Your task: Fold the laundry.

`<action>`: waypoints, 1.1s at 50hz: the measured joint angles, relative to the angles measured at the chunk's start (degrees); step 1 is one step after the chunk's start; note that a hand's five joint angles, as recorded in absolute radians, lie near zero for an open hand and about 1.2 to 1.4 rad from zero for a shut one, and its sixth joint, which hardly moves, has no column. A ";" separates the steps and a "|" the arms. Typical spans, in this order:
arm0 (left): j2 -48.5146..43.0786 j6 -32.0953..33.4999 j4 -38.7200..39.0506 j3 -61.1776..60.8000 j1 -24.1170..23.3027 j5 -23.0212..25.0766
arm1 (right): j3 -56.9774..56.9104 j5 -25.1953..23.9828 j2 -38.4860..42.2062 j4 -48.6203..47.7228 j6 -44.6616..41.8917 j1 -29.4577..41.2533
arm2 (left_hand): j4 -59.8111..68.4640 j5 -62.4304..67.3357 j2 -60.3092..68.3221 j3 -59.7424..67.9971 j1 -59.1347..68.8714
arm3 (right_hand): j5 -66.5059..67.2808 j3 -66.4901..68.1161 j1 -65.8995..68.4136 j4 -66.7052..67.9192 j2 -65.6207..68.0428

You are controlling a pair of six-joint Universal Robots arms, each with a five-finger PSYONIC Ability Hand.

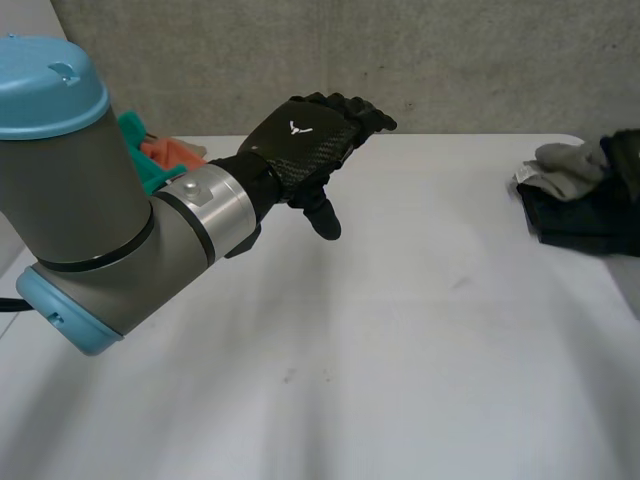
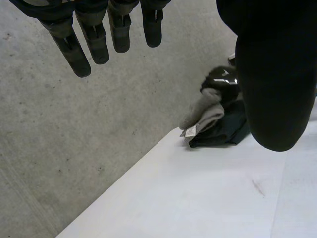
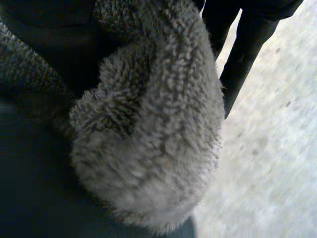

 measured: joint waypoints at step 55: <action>7.82 1.00 5.41 1.72 14.29 -18.36 | 38.23 4.10 -48.18 10.78 -14.67 11.69 | 0.00 0.00 0.00 0.00 0.00 | -50.22 -54.40 -45.29 -56.04 -53.22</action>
